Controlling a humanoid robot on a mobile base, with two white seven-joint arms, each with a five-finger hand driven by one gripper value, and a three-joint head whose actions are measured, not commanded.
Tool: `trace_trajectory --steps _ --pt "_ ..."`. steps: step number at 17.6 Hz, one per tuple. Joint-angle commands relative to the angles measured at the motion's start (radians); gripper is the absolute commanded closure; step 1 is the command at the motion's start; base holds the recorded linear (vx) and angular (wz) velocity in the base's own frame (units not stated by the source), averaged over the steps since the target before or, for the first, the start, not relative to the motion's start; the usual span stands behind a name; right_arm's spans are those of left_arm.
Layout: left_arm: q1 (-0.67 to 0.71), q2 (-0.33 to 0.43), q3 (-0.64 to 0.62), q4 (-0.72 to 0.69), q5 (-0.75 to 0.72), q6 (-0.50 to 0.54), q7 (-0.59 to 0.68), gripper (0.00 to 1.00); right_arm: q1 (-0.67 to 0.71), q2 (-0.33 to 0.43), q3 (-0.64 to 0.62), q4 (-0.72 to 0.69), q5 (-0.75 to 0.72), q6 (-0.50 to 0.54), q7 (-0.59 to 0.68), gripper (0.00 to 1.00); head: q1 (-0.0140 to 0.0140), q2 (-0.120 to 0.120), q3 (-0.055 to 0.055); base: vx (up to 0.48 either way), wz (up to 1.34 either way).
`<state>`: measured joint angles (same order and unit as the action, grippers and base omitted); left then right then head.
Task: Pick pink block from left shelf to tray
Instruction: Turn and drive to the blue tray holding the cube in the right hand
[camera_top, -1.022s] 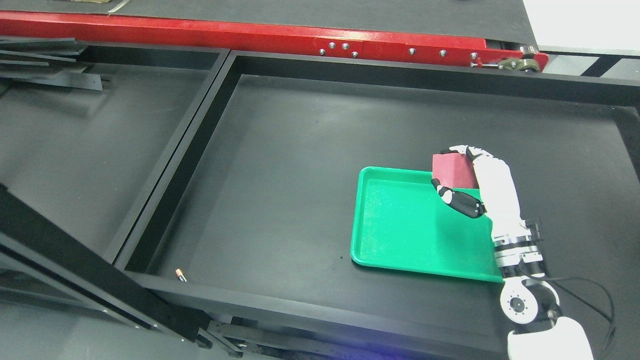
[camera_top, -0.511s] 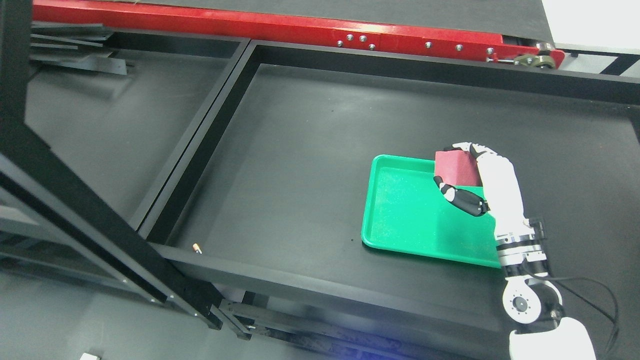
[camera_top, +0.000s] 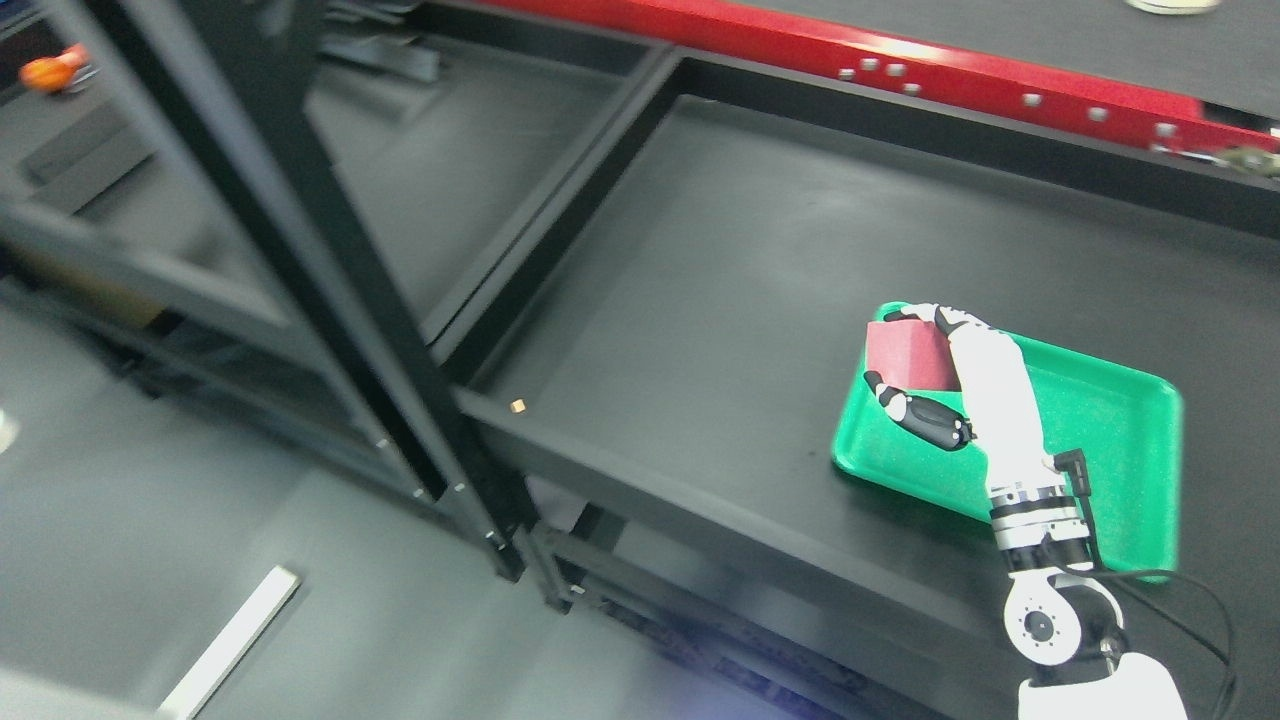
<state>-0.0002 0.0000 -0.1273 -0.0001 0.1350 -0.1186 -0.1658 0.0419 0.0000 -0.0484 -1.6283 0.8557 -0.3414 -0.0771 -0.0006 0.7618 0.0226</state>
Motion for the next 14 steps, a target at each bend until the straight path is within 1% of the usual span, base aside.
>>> trace_trajectory --steps 1,3,6,9,11,14 --pt "0.02 0.017 0.0 -0.017 0.0 0.0 0.0 0.0 0.021 -0.017 0.002 -0.007 -0.001 -0.001 -0.004 0.98 0.0 0.0 0.0 -0.157 0.78" --pt "0.02 0.017 0.0 -0.017 0.0 0.0 0.0 0.0 0.024 -0.017 -0.002 -0.007 -0.001 -0.001 -0.004 0.98 0.0 0.0 0.0 -0.151 0.8" --pt "0.02 0.017 0.0 -0.017 0.0 0.0 0.0 0.0 0.068 -0.017 -0.004 -0.007 -0.001 0.01 -0.004 0.98 0.0 0.0 0.0 -0.159 0.85" --pt "0.02 0.017 0.0 -0.017 0.0 0.0 0.0 0.0 0.091 -0.017 0.016 -0.007 0.002 0.01 -0.003 0.98 0.0 0.0 0.0 -0.144 0.95" --pt "0.02 0.017 0.0 -0.017 0.0 0.0 0.0 0.0 0.082 -0.017 0.036 -0.007 0.002 0.006 -0.004 0.98 0.0 0.0 0.0 -0.132 1.06" --pt "0.02 0.017 0.0 -0.017 0.0 0.0 0.0 0.0 0.033 -0.017 0.035 -0.008 0.003 0.004 -0.004 0.98 0.0 0.001 0.0 -0.117 1.0"
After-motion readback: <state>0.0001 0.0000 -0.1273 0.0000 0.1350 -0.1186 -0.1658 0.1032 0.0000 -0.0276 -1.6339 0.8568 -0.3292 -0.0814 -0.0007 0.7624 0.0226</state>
